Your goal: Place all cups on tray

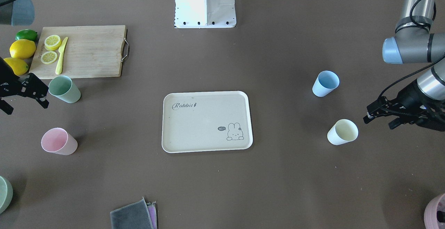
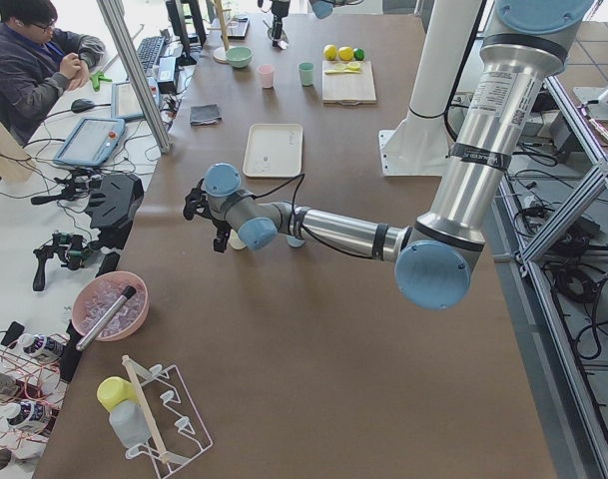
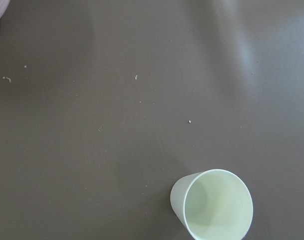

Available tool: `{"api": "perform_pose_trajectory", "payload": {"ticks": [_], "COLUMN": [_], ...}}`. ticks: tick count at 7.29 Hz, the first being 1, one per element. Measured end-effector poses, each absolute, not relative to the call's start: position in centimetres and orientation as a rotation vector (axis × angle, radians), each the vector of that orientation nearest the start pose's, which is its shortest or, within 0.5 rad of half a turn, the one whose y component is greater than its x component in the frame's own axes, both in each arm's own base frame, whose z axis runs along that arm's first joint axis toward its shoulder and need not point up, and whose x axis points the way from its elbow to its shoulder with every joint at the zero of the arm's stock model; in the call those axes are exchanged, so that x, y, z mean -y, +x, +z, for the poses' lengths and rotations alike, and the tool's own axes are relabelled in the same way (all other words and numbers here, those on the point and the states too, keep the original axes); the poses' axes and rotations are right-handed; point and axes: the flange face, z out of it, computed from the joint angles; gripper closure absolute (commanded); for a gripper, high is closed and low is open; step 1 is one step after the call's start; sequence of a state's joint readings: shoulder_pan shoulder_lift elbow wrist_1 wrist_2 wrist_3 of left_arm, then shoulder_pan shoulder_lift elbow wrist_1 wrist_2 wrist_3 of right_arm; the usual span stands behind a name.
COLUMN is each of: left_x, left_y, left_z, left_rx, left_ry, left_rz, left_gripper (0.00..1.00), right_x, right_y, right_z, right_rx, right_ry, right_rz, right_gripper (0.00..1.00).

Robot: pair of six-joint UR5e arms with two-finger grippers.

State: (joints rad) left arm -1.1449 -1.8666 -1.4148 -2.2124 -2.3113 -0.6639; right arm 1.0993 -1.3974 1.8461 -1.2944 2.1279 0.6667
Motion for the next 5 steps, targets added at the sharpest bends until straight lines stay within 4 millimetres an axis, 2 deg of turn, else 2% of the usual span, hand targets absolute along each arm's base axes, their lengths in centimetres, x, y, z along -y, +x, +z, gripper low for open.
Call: {"api": "perform_pose_trajectory", "payload": {"ticks": [2,5], "left_x": [60.8,61.1], "left_y": [23.2,25.7], "left_z": [49.9,50.6], "left_rx": [-0.938,-0.888], "left_ry": [0.291,0.304], "left_rz": [0.084,0.089], "left_gripper": [0.03,0.06], "right_x": [53.3,53.2], "right_y": [-18.2,-18.2], "right_z": [40.9,41.2], "right_rx": [0.826,0.824], "right_ry": [0.305,0.301], "right_rz": [-0.021,-0.02], "right_gripper": [0.0,0.0]}}
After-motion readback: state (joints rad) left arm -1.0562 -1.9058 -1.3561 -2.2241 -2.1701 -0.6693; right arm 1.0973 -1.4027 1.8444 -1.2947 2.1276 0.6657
